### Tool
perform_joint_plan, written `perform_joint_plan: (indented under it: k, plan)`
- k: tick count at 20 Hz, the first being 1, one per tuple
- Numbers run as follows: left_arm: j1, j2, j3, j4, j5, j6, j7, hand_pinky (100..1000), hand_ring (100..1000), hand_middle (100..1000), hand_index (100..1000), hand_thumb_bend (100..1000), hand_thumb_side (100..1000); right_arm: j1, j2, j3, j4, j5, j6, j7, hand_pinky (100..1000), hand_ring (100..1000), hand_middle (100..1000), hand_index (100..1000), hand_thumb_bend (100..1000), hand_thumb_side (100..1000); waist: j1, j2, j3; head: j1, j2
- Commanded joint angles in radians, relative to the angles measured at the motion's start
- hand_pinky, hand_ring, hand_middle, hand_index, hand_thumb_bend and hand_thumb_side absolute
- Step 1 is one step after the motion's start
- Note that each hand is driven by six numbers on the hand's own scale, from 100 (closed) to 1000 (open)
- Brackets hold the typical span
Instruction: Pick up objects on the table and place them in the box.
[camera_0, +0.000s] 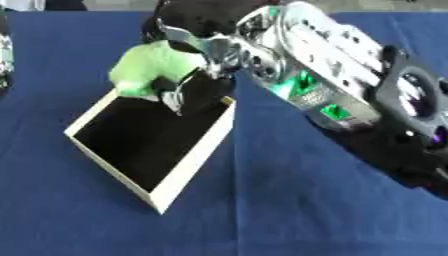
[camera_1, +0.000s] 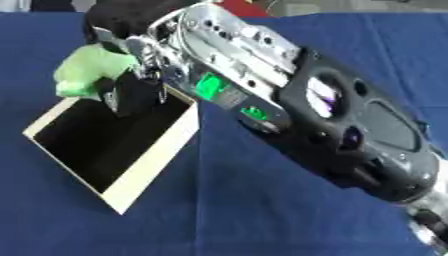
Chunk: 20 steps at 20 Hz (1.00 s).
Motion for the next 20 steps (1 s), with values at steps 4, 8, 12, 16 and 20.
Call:
perform_joint_plan:
  k: [4,8,12,16,20]
  plan:
    - [-0.01,0.01,0.002,-0.019,0.004,-0.002,-0.003,524,640,533,774,226,554,-0.008,0.022,0.029,0.089,-0.014,0.079,0.108,785,810,707,806,100,490,0.004,-0.019,0.003,-0.003,-0.014]
    - [-0.011,0.008,0.0,-0.019,0.005,-0.002,-0.005,524,640,533,774,226,554,-0.009,0.036,0.044,0.141,-0.03,0.044,0.109,799,853,777,868,100,671,0.004,-0.019,0.003,-0.004,-0.015]
    - [-0.012,0.008,0.001,-0.019,0.005,-0.002,-0.004,524,640,533,774,226,553,-0.013,0.038,0.048,0.161,-0.018,0.001,0.109,833,908,841,920,100,806,0.004,-0.02,0.005,-0.003,-0.016]
    - [-0.012,0.008,0.0,-0.019,0.004,-0.002,-0.005,525,641,533,774,226,553,-0.021,0.034,0.043,0.161,0.02,-0.024,0.109,855,941,872,927,100,895,0.003,-0.022,0.004,-0.001,-0.016]
    - [-0.014,0.008,-0.001,-0.019,0.004,-0.002,-0.005,525,642,533,776,226,552,-0.027,0.033,0.041,0.156,0.074,-0.054,0.109,876,968,880,940,100,1000,0.003,-0.022,0.004,0.001,-0.017]
